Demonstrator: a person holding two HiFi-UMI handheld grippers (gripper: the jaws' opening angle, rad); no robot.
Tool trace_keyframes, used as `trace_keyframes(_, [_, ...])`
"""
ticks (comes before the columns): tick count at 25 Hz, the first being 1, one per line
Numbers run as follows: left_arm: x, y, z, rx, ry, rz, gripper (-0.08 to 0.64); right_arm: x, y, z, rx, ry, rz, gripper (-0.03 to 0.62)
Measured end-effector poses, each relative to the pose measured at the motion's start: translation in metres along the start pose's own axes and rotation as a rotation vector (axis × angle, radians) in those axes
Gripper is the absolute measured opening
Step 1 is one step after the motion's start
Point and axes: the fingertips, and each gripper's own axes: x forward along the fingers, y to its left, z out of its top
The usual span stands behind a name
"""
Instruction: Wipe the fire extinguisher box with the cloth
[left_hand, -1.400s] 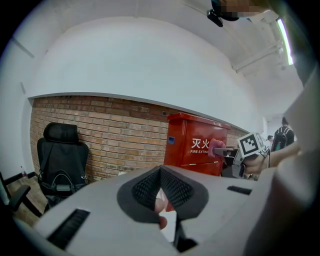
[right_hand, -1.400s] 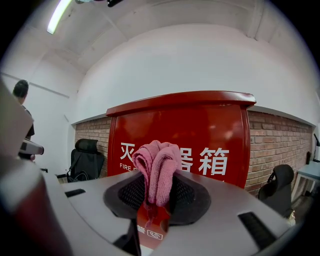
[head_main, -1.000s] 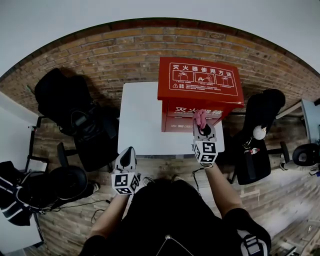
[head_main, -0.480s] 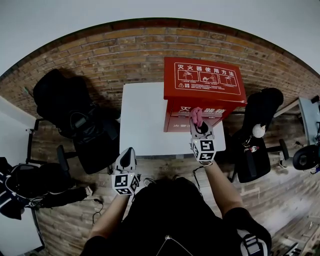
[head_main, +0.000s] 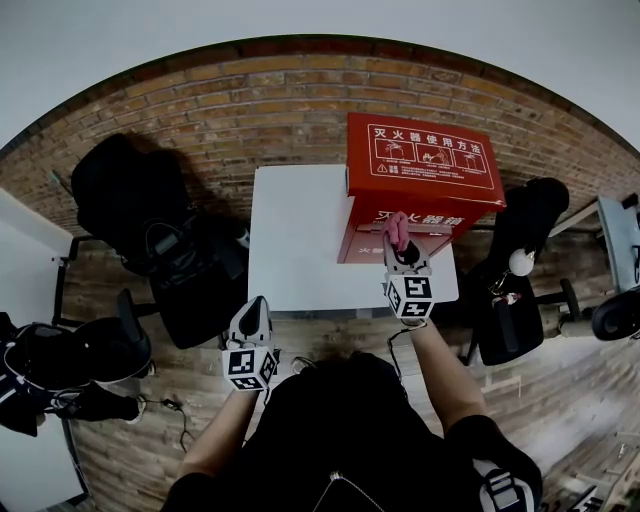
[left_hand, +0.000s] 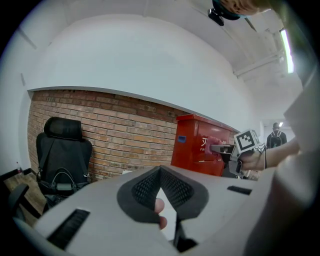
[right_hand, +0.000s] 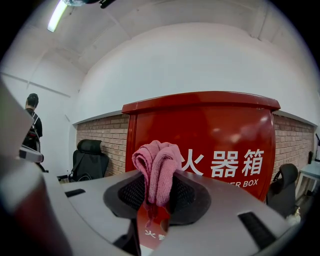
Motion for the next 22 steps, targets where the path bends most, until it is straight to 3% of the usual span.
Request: trace_keyframes(22, [-0.018, 0.041, -0.003, -0.013, -0.004, 0.021, 0.018, 0.020, 0.050, 0.005, -0.004, -0.017, 0.021, 0.111])
